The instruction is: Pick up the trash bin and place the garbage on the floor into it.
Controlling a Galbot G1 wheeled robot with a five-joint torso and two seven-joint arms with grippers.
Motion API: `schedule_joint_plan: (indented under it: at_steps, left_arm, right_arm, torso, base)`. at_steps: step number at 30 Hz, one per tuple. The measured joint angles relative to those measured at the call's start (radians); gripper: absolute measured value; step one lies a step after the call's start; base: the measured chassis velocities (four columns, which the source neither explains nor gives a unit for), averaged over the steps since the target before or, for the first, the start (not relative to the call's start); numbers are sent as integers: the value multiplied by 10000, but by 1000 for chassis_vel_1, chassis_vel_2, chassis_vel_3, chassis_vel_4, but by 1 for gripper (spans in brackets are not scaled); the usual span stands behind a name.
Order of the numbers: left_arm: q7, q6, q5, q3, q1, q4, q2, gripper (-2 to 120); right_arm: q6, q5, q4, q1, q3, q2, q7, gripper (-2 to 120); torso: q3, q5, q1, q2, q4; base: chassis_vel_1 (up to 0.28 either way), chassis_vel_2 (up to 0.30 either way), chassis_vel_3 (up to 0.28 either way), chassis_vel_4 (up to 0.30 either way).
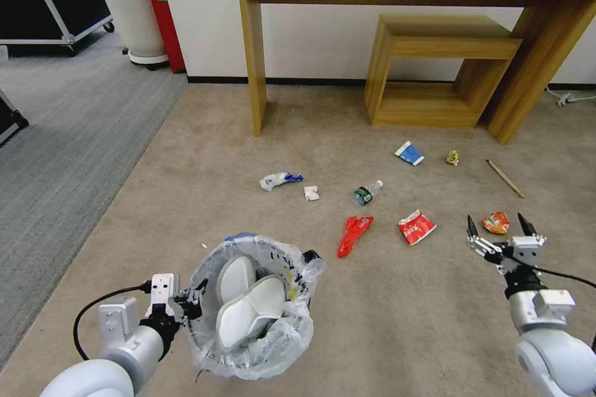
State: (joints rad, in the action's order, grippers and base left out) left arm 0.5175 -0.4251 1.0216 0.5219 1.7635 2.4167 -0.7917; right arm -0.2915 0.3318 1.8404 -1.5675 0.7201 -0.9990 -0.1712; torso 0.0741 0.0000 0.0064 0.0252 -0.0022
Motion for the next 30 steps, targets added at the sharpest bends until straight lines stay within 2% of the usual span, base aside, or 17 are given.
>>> schedule_joint_plan:
  at_steps: [9,12,16,21,23,25,28,29,30]
  left_arm:
    - [27,-101,-31,-3,120,176,-38,0]
    - [45,-202,-84,21,291,254,-125,0]
    - [46,-220,-194,23,496,318,-181,0]
    - [52,-226,-273,42,606,366,-262,0]
    - [307,-216,-267,58,605,362,-338,0]
    - [860,-201,-154,246,620,317,-329,0]
    - [1004,-212,-117,395,667,305,-274,0]
    - [1190,-313,-34,874,834,279,-78,0]
    - [1190,-313,-34,874,834,279,-78,0]
  right_arm:
    - [-579,-579,267,-338,125,-853,52,100]
    - [-842,-922,395,-554,95,-1421,134,100]
    - [-1048,-1074,418,-586,-42,-1809,273,100]
    - [-1174,-1305,342,-539,-170,-1992,363,100]
    - [-1225,-1391,299,-530,-217,-2023,390,100]
    - [-1242,-1452,250,-519,-280,-1981,428,100]
    - [-1247,-1461,240,-508,-312,-1945,437,100]
    - [-1247,-1463,233,-461,-366,-1882,452,100]
    - [-1247,-1463,233,-461,-366,-1882,452,100]
  torso:
    - [0,0,0,0,1]
    - [0,-1,0,0,0]
    - [0,0,0,0,0]
    - [1,0,0,1,1]
    - [1,-2,0,0,1]
    - [1,0,0,0,0]
    - [1,-2,0,0,1]
    - [0,1,0,0,1]
    - [0,1,0,0,1]
  base:
    - [0,0,0,0]
    - [0,0,0,0]
    - [0,0,0,0]
    - [0,0,0,0]
    - [0,0,0,0]
    - [0,0,0,0]
    - [0,0,0,0]
    - [0,0,0,0]
    - [0,0,0,0]
